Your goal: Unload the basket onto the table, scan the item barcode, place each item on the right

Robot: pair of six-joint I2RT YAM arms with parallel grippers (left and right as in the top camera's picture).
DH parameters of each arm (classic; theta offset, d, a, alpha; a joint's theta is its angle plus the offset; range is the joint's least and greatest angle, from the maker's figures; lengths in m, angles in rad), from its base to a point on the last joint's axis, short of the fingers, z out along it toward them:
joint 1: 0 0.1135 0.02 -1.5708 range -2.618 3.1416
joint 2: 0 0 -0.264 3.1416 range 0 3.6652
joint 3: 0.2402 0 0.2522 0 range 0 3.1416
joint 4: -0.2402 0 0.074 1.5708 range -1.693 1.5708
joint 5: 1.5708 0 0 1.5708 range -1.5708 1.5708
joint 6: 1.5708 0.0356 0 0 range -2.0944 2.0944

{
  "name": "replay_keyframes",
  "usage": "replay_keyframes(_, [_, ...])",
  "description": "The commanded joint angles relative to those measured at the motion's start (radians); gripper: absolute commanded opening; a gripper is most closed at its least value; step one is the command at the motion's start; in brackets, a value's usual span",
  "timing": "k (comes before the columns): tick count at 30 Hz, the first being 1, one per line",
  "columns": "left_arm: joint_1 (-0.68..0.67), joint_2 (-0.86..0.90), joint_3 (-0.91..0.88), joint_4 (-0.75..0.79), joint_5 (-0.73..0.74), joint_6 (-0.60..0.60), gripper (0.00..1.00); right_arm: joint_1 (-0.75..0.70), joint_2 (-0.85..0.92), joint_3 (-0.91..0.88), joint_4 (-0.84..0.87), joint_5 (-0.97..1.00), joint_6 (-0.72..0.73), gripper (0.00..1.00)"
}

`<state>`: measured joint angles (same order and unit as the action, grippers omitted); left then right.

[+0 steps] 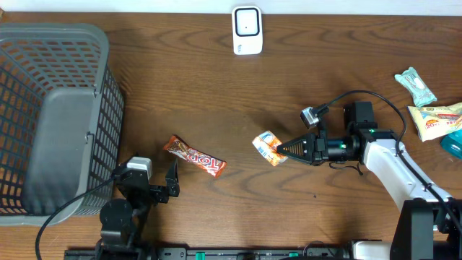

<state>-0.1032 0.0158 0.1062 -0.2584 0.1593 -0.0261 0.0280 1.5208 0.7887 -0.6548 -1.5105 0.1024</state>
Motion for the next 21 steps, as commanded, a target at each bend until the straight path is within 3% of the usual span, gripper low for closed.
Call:
replay_keyframes(1, [-0.005, -0.005, -0.022, -0.009, 0.013, -0.002, 0.98, -0.004, -0.011, -0.008, -0.002, -0.014, 0.002, 0.01])
replay_keyframes(13, [-0.005, -0.005, -0.022, -0.009, 0.013, -0.002, 0.98, -0.004, -0.011, -0.008, -0.184, -0.051, 0.178, 0.01])
replay_keyframes(21, [-0.005, -0.005, -0.022, -0.009, 0.013, -0.002, 0.98, -0.004, -0.011, -0.008, -0.183, -0.051, 0.169, 0.01])
